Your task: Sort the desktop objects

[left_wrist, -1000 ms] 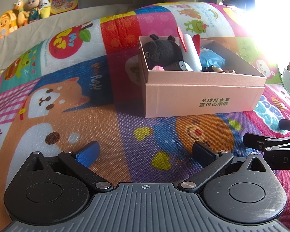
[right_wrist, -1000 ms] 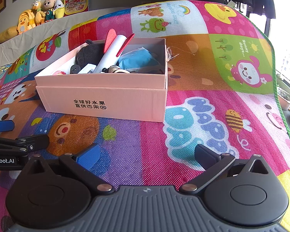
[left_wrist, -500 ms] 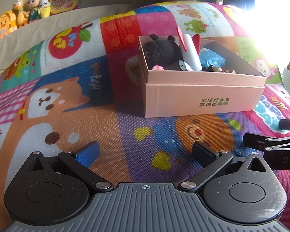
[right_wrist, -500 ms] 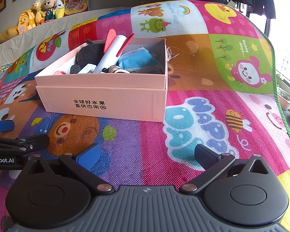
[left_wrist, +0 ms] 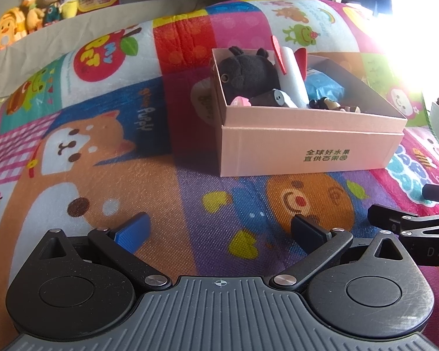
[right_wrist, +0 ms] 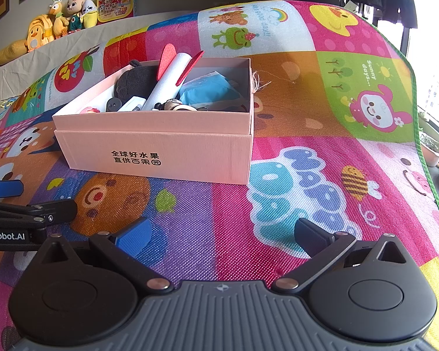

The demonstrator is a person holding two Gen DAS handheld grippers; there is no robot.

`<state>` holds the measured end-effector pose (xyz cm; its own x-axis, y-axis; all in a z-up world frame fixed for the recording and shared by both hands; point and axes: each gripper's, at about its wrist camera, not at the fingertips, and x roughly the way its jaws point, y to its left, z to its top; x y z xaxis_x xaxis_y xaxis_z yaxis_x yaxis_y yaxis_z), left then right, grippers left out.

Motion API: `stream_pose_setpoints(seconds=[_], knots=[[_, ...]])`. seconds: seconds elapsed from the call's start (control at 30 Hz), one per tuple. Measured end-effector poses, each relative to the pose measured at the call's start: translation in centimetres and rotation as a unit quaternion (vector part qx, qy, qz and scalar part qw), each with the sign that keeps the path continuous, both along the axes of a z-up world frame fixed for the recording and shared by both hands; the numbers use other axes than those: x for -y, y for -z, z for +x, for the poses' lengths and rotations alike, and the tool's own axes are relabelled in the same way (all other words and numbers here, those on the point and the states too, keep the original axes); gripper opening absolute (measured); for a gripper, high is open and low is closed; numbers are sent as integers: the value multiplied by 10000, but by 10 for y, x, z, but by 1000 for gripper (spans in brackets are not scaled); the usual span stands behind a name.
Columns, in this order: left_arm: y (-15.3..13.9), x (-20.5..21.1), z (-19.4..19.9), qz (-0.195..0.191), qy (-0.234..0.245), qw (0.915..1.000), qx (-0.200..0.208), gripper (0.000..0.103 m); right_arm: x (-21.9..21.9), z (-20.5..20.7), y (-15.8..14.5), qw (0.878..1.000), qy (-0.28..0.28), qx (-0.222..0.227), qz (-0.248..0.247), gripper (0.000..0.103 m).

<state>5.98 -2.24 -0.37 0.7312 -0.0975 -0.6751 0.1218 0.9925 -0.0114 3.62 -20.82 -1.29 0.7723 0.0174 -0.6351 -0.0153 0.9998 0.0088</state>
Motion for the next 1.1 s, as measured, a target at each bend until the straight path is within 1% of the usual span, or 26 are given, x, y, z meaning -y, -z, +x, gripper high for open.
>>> stream_pose_setpoints(seconds=[0.03, 0.1, 0.3, 0.5, 1.1], knots=[[0, 2, -2, 71, 31, 10000, 23, 103, 0, 0, 0, 10000, 0, 0, -3, 103], [1, 0, -3, 1, 9, 10000, 51, 103, 0, 0, 0, 10000, 2, 2, 10, 103], [2, 0, -5, 2, 7, 9999, 120, 103, -1, 1, 0, 10000, 0, 0, 3, 103], [1, -1, -5, -49, 12, 9999, 130, 103, -1, 1, 0, 10000, 0, 1, 2, 103], [2, -1, -5, 14, 6, 9999, 121, 103, -1, 1, 0, 10000, -1, 1, 2, 103]])
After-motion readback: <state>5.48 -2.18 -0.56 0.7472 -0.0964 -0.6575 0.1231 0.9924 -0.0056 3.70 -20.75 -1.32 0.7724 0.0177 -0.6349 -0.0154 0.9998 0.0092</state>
